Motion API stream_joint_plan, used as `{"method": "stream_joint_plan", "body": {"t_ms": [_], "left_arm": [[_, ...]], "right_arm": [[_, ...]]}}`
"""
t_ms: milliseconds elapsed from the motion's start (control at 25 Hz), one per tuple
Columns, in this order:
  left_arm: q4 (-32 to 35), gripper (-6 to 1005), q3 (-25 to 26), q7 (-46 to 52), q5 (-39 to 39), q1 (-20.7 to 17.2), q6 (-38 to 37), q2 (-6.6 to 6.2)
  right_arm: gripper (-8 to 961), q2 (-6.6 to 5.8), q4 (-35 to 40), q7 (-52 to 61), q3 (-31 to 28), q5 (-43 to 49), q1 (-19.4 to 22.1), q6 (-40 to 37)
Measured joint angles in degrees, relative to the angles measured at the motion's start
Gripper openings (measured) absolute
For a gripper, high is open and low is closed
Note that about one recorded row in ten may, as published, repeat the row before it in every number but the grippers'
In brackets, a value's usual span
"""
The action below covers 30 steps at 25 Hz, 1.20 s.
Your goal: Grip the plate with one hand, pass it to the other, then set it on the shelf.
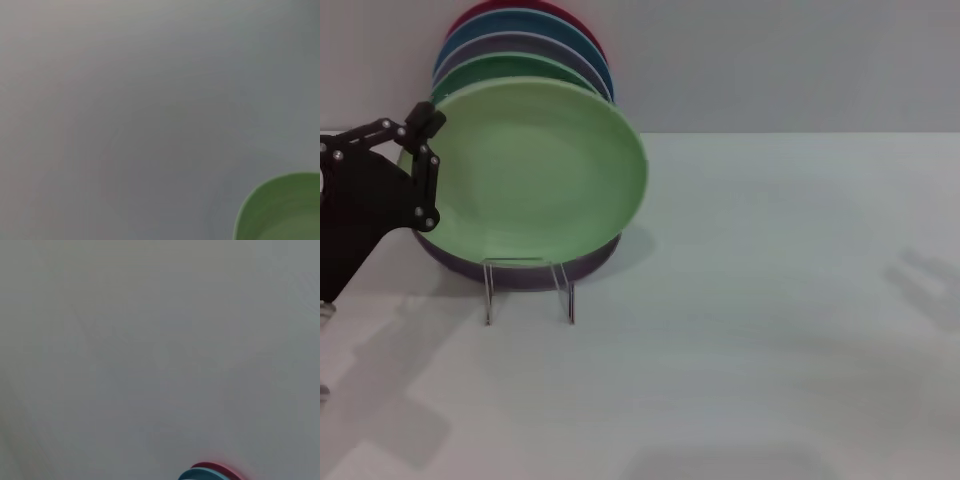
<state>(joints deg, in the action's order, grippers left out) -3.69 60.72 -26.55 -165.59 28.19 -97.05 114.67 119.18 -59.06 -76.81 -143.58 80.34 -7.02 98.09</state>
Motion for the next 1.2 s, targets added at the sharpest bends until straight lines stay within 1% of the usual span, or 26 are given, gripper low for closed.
{"method": "stream_joint_plan", "body": {"t_ms": [160, 240, 320, 360, 480, 680, 840, 880, 920, 960, 1000, 1040, 1080, 1120, 1160, 1200], "left_arm": [[0.0, 28, -1.1, -2.1, 0.0, 0.0, 2.2, 0.35], [0.0, 28, -1.0, -4.0, 0.1, -0.1, 3.2, 1.09], [0.0, 28, -0.3, -6.5, 0.2, -0.1, 3.6, 2.2], [0.0, 28, 0.1, -9.0, 0.3, -0.3, 4.0, 3.03], [-0.6, 29, -0.1, -10.6, 0.2, -0.8, 5.1, 3.37], [-0.8, 193, 0.2, -10.8, 0.2, -1.7, 5.5, 3.41], [-1.4, 278, 0.2, -10.9, 0.3, -2.8, 4.9, 3.46], [-3.2, 300, 0.1, -11.2, 0.3, -4.8, 4.0, 3.51], [-3.2, 321, 0.1, -11.2, 0.3, -4.8, 4.0, 3.51], [-5.3, 342, -0.1, -12.2, 0.2, -7.2, 2.8, 3.54], [-5.3, 364, -0.1, -12.2, 0.2, -7.2, 2.8, 3.54], [-6.3, 385, -0.1, -12.9, 0.2, -8.5, 2.1, 3.59], [-7.8, 406, 0.2, -13.5, 0.2, -10.7, 0.9, 3.7], [-7.8, 428, 0.2, -13.5, 0.2, -10.7, 0.9, 3.7], [-8.6, 449, 1.0, -12.8, 0.4, -12.5, 0.0, 3.78], [-8.6, 527, 1.0, -12.8, 0.4, -12.5, 0.0, 3.78]], "right_arm": [[585, -0.01, 0.0, 0.0, 0.0, 0.0, 0.0, 0.0], [586, -0.01, 0.0, 0.0, 0.0, 0.0, 0.0, 0.0], [587, -0.01, 0.0, 0.0, 0.0, 0.0, 0.0, 0.0], [587, -0.01, 0.0, 0.0, 0.0, 0.1, 0.0, 0.0], [588, -0.01, 0.0, -0.1, 0.0, 0.1, 0.0, 0.0], [591, -0.08, -0.2, -0.1, 0.0, 0.1, 0.0, 0.0], [592, -0.09, -0.3, -0.1, 0.0, 0.1, 0.0, 0.1], [593, -0.1, -0.3, -0.1, 0.1, 0.1, 0.0, 0.1], [593, -0.1, -0.3, -0.1, 0.1, 0.1, 0.0, 0.1], [594, -0.1, -0.3, -0.1, 0.1, 0.1, 0.0, 0.1], [594, -0.1, -0.3, -0.2, 0.1, 0.2, 0.0, 0.1], [594, -0.1, -0.4, -0.4, 0.0, 0.2, 0.1, 0.1], [595, -0.1, -0.3, -0.7, -0.1, 0.2, 0.1, 0.2], [595, -0.1, -0.3, -0.7, -0.1, 0.2, 0.1, 0.2], [596, -0.08, -0.2, -1.6, -0.3, 0.2, 0.2, 0.2], [596, -0.08, -0.2, -1.6, -0.3, 0.2, 0.2, 0.2]]}}
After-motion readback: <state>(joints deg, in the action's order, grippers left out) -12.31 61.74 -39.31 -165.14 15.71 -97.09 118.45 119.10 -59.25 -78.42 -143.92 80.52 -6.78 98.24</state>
